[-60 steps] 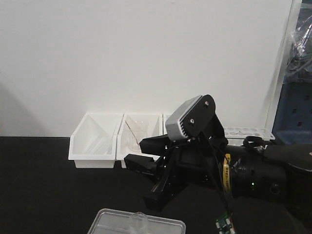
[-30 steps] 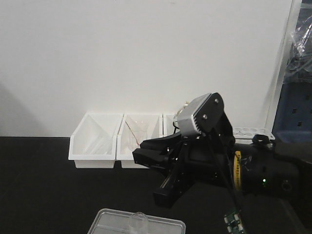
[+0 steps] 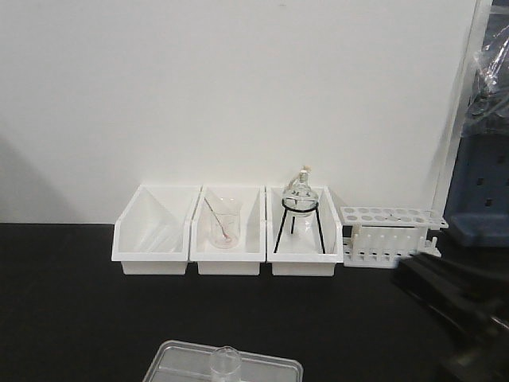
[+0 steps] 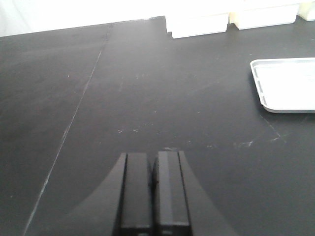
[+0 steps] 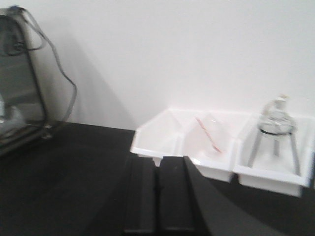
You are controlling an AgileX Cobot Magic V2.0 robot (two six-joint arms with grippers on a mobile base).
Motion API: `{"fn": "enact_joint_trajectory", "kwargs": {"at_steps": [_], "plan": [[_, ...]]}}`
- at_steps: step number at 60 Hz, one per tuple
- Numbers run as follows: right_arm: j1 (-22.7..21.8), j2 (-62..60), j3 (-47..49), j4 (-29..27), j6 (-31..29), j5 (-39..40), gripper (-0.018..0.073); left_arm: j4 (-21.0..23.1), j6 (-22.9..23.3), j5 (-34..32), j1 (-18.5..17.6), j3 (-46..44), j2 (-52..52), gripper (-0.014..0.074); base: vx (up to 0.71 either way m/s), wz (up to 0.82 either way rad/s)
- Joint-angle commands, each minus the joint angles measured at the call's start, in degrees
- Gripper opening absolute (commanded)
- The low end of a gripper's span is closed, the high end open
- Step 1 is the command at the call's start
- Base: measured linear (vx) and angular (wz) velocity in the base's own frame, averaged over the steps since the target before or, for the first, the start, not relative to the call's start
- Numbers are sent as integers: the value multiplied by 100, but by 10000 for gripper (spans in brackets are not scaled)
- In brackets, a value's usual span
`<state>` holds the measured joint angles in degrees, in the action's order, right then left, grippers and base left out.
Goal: Move beaker to silver tray on left bench
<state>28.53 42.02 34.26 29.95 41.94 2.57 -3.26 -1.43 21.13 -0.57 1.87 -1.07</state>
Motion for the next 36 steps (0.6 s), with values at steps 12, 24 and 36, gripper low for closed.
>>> {"fn": "enact_joint_trajectory", "kwargs": {"at_steps": [12, 24, 36], "plan": [[-1032, -2742, -1275, -1700, -2663, -1812, -15, 16, 10, -461, -31, 114, -40, 1, 0, 0], [-2642, -4382, -2611, -2208, -2876, -1798, -15, 16, 10, -474, -31, 114, -33, 1, 0, 0], [-3342, -4345, -3620, -2995, -3824, -951, -15, 16, 10, -432, -31, 114, -33, 1, 0, 0]]}}
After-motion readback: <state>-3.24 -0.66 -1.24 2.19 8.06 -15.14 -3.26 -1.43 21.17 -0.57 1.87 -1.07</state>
